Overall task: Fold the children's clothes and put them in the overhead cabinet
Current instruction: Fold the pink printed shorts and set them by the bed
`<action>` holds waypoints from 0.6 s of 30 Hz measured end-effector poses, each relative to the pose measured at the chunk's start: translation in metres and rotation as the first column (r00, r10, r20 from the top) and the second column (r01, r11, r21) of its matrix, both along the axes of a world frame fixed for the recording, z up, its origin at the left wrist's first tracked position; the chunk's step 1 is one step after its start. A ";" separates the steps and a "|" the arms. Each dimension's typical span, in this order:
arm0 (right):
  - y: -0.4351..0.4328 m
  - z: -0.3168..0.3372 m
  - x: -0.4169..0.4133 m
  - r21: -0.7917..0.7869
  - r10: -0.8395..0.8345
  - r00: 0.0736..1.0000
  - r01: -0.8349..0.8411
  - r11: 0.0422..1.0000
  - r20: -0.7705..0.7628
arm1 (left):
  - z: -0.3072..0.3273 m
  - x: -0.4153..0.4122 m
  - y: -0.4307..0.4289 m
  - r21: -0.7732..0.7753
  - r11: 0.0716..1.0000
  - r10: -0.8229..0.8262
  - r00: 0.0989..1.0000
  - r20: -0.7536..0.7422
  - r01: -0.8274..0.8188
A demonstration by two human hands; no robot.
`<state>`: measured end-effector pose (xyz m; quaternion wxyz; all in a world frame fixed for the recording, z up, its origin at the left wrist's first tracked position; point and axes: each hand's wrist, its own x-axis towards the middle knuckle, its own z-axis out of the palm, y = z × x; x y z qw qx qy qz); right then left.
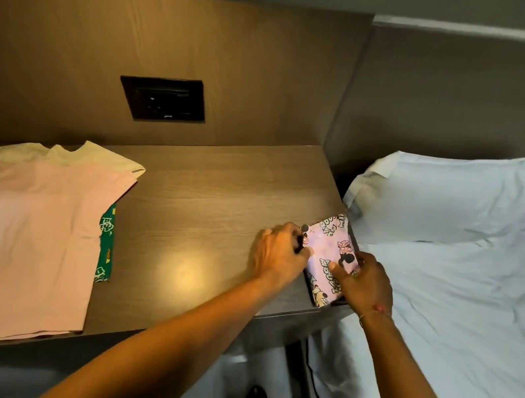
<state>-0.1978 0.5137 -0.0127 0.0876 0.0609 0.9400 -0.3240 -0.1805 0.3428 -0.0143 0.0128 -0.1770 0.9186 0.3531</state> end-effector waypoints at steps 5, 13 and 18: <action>0.016 0.000 0.000 0.185 0.232 0.930 -0.185 0.965 -0.284 | -0.020 0.020 -0.006 -0.436 0.846 -0.430 0.877 -0.216 0.307; 0.026 -0.024 -0.019 0.247 0.520 0.853 -0.514 0.821 0.047 | -0.032 0.005 -0.011 -0.500 0.685 -0.545 0.829 0.130 0.529; 0.024 -0.024 -0.022 0.252 0.508 0.858 -0.511 0.822 0.082 | -0.026 0.014 -0.015 -0.448 0.754 -0.506 0.859 0.071 0.481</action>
